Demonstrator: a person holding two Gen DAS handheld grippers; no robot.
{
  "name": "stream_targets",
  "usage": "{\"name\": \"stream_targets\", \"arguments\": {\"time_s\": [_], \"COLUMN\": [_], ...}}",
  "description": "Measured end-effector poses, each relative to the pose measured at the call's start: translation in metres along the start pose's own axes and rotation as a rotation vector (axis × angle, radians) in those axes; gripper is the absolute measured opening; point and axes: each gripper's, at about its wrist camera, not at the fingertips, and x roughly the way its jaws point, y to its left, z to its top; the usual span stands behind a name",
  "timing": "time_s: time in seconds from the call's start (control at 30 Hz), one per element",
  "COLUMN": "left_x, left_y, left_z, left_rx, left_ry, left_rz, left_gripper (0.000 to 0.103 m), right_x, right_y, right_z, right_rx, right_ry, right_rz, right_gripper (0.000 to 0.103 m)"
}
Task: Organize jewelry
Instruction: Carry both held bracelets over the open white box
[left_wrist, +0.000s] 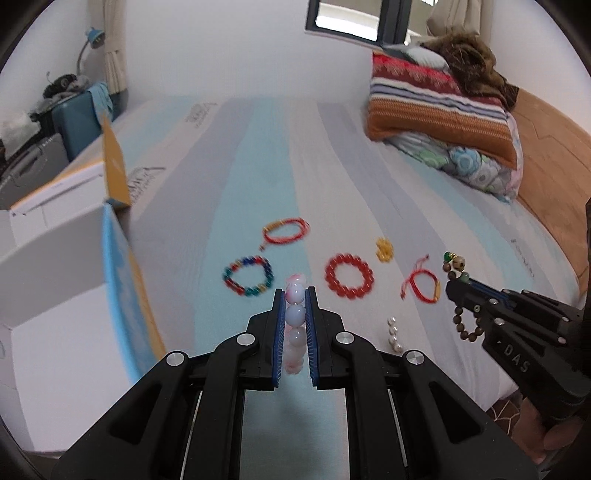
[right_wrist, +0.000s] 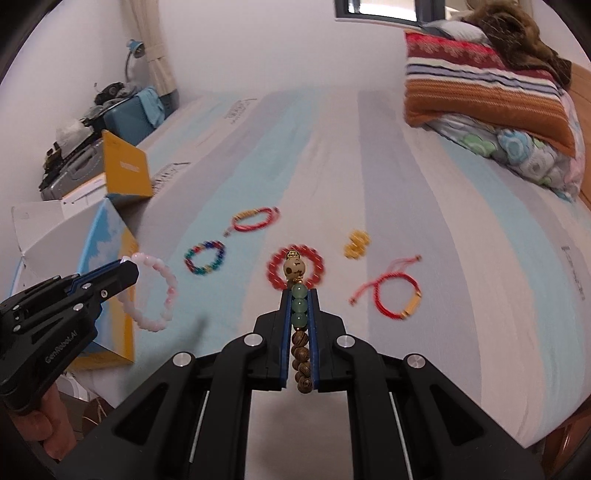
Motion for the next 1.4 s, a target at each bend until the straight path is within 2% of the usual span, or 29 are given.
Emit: {"name": "stream_targets", "arguments": {"time_s": [0.43, 0.93, 1.13, 1.4], "left_x": [-0.05, -0.105, -0.111, -0.093], "left_y": [0.066, 0.181, 0.234, 0.281], "left_z": [0.019, -0.009, -0.035, -0.066], "left_rx": [-0.07, -0.202, -0.277, -0.36], "left_ry": [-0.077, -0.095, -0.043, 0.097], "left_rz": [0.087, 0.261, 0.335, 0.383], "left_gripper": [0.01, 0.01, 0.01, 0.01], "right_x": [0.001, 0.018, 0.036, 0.083], "right_y": [0.101, 0.236, 0.282, 0.315], "right_z": [0.034, 0.035, 0.024, 0.008], "right_rx": [-0.126, -0.279, -0.339, -0.366], "right_ry": [-0.027, 0.005, 0.071, 0.282], "right_rz": [0.104, 0.25, 0.27, 0.229], "right_gripper": [0.007, 0.007, 0.007, 0.007]}}
